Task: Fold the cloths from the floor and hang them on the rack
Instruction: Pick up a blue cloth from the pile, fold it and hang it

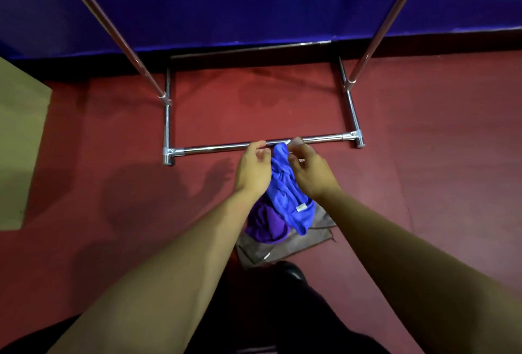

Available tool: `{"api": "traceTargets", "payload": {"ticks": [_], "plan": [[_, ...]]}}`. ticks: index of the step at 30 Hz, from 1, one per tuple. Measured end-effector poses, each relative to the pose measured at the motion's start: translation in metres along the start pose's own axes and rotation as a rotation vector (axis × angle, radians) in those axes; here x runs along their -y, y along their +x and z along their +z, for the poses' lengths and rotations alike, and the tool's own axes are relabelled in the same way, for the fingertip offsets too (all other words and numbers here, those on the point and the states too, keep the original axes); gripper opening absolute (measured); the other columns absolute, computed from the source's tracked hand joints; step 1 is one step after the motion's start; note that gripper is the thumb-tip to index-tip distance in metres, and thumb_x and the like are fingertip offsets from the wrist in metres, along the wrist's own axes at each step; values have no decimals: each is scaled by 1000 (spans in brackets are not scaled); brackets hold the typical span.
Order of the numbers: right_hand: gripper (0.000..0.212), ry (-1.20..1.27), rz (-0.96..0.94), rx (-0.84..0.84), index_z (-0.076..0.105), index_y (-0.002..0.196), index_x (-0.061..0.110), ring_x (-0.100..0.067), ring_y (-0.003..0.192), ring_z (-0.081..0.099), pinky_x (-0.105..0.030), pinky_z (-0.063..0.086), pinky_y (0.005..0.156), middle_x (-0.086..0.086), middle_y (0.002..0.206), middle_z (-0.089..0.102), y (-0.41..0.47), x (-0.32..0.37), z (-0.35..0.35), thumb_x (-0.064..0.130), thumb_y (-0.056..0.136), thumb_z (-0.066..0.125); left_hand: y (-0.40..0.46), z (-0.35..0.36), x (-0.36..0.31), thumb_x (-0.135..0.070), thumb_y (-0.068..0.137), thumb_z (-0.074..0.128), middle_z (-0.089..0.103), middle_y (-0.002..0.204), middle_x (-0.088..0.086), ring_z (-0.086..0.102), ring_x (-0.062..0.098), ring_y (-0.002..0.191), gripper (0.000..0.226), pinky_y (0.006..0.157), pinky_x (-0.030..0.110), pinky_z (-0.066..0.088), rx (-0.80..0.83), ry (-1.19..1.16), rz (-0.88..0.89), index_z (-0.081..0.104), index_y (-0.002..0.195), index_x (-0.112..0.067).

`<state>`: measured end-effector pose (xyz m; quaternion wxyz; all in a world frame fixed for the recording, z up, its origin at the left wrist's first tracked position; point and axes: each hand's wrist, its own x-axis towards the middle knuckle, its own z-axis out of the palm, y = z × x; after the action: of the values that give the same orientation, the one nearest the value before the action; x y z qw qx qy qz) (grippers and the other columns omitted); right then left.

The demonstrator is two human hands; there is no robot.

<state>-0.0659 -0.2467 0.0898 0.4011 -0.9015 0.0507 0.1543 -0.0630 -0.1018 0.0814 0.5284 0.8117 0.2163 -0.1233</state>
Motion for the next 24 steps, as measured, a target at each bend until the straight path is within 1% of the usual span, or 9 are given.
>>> {"api": "traceTargets", "payload": {"ticks": [2,5,9,12,15,17,19,22,24], "plan": [[27,16,60,34,63,120,11,-26,102,67,-40,51,91,-5,112,67,10,-20,14,22,99,50,11,18,24,-20,101,53,68,124,9,63,24,115,32,98,29,44,31,12,-85,60,131,-12],[30,16,156,89,61,124,15,-25,103,68,-39,51,93,-5,115,71,19,-52,39,27,97,55,20,46,61,-24,98,61,66,125,9,62,25,117,36,92,25,43,65,-4,-260,59,131,-10],[36,4,269,183,59,126,20,-26,109,66,-42,51,96,-4,120,70,26,-89,69,35,94,60,26,76,102,-26,92,70,63,130,13,63,29,118,49,100,34,48,34,-50,-487,54,134,-6],[44,-49,322,221,55,134,17,-26,123,59,-36,44,105,-5,132,64,24,-105,82,35,94,60,30,91,128,-32,84,78,71,118,13,69,30,109,45,96,43,54,-21,-59,-589,66,118,-6],[46,-70,326,108,56,132,18,-31,120,56,-39,44,105,-9,133,54,20,-116,90,33,90,65,34,95,137,-30,86,77,75,102,16,72,26,89,30,86,43,57,-10,-68,-598,73,100,-4],[49,-45,330,21,55,130,19,-30,116,56,-37,46,102,-9,131,47,18,-122,91,30,85,71,36,95,137,-23,90,73,73,91,15,64,20,81,19,84,43,56,-6,-76,-562,73,94,-4],[54,-42,374,15,51,131,20,-31,114,57,-37,47,98,-10,131,47,16,-126,92,28,83,74,35,95,138,-21,91,71,74,96,16,69,26,88,23,87,42,56,-25,-49,-545,75,101,-1],[62,-71,511,51,44,135,18,-34,120,54,-42,46,101,-14,132,51,13,-130,95,34,82,74,32,95,140,-25,91,68,74,108,18,71,34,102,21,92,47,56,-19,-77,-560,73,100,-6],[56,-81,594,93,48,130,13,-34,120,56,-41,47,100,-14,129,58,12,-133,96,35,84,71,31,98,147,-26,92,62,72,114,19,69,36,108,23,96,50,54,29,-131,-589,69,105,-8]]}}
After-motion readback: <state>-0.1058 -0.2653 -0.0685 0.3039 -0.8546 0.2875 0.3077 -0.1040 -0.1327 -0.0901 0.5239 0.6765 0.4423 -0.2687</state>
